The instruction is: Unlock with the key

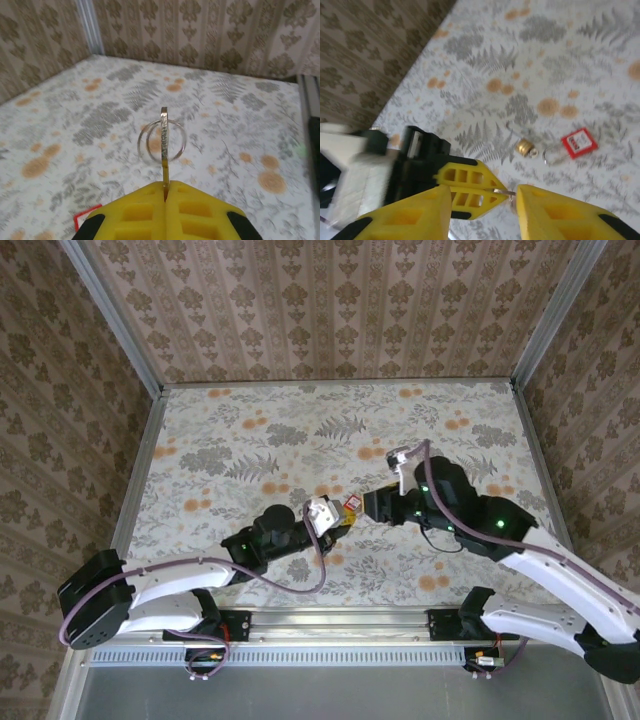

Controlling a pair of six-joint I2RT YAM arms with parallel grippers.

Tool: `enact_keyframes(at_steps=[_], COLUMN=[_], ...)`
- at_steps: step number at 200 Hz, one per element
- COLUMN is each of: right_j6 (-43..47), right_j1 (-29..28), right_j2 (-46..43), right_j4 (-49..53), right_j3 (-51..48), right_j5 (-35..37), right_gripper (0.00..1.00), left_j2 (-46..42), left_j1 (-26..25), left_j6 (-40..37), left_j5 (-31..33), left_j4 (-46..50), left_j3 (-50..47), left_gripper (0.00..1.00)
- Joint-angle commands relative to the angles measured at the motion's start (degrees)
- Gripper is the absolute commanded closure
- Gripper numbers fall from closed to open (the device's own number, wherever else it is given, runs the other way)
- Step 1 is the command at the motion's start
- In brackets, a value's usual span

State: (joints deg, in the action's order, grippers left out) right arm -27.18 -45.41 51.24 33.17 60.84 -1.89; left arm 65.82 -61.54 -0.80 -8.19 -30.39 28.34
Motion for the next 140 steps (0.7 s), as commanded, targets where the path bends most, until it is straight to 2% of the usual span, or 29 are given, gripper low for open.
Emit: enact_keyframes(at_steps=[1, 17, 54, 87, 140], right_j6=[7.6, 7.9, 8.6, 8.3, 7.4], right_j1=[4.6, 7.8, 8.7, 8.8, 8.8], right_j2=[-4.4, -6.7, -5.5, -5.5, -4.0], right_j4=[-8.6, -16.5, -25.7, -29.5, -29.9], right_j3=[-4.6, -10.0, -17.1, -20.3, -20.6], right_j5=[-8.2, -17.3, -27.0, -27.6, -30.7], right_gripper=[0.58, 0.55, 0.5, 0.51, 0.67], left_j2=[-2.0, -2.5, -3.2, -3.1, -1.9], left_j1=[4.0, 6.0, 7.3, 7.9, 8.7], left_j6=[4.1, 5.4, 6.2, 8.2, 10.1], left_j5=[-13.2, -18.8, -23.9, -26.4, -28.3], left_j4=[7.3, 10.5, 12.9, 10.5, 8.0], left_j3=[3.6, 5.3, 7.2, 7.2, 7.4], left_gripper=[1.0, 1.0, 1.0, 1.0, 1.0])
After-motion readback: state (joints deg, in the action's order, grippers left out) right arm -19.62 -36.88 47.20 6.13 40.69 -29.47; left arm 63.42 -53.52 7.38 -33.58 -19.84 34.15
